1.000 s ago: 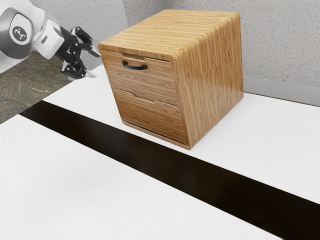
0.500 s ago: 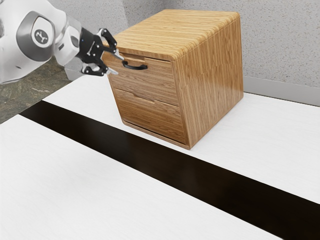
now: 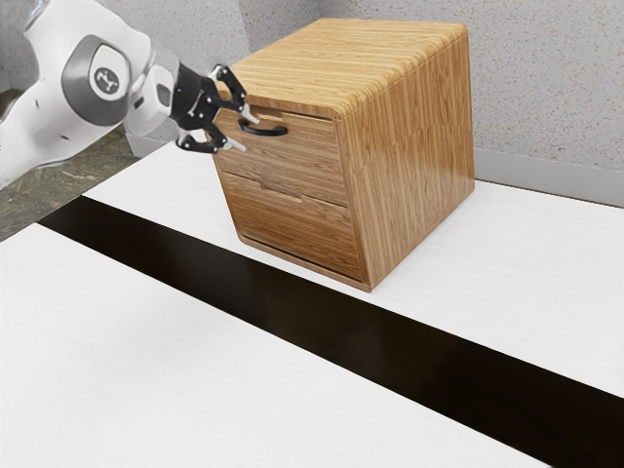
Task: Pull the drawer handle with one arm to open the drawer
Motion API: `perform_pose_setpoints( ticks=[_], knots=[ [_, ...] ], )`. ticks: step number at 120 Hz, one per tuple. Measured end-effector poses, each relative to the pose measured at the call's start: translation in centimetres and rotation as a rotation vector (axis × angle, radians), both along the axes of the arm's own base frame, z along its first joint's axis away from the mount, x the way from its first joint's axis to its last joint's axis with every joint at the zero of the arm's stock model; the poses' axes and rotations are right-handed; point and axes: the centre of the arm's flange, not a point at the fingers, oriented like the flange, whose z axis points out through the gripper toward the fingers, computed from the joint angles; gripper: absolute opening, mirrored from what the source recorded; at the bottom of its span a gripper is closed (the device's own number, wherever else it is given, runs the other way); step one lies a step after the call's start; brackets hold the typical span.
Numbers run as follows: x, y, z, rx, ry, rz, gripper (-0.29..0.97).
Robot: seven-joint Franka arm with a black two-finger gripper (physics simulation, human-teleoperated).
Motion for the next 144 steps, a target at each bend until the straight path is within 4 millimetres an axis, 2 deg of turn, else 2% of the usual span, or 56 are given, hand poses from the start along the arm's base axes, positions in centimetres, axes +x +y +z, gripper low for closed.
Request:
perform_pose_setpoints(
  ticks=[23, 50, 57, 76, 90, 105, 118, 144],
  knots=[
    [0.7, 0.2, -1.6, 0.002, 0.016, -0.021, 0.24],
    [0.1, 0.0, -1.4, 0.021, 0.016, -0.03, 0.02],
    [-0.1, 0.0, -1.7, 0.023, 0.022, -0.03, 0.03],
    [-1.6, -0.2, -1.1, 0.043, 0.034, -0.023, -0.11],
    [-2.9, -0.3, -0.7, 0.054, 0.042, -0.014, -0.12],
    [-4.2, -0.4, -0.8, 0.061, 0.063, -0.003, -0.06],
    [-5.5, -0.5, -0.6, 0.068, 0.072, 0.009, -0.12],
    [-8.1, -0.8, 0.1, 0.085, 0.081, 0.04, -0.1]
  ],
)
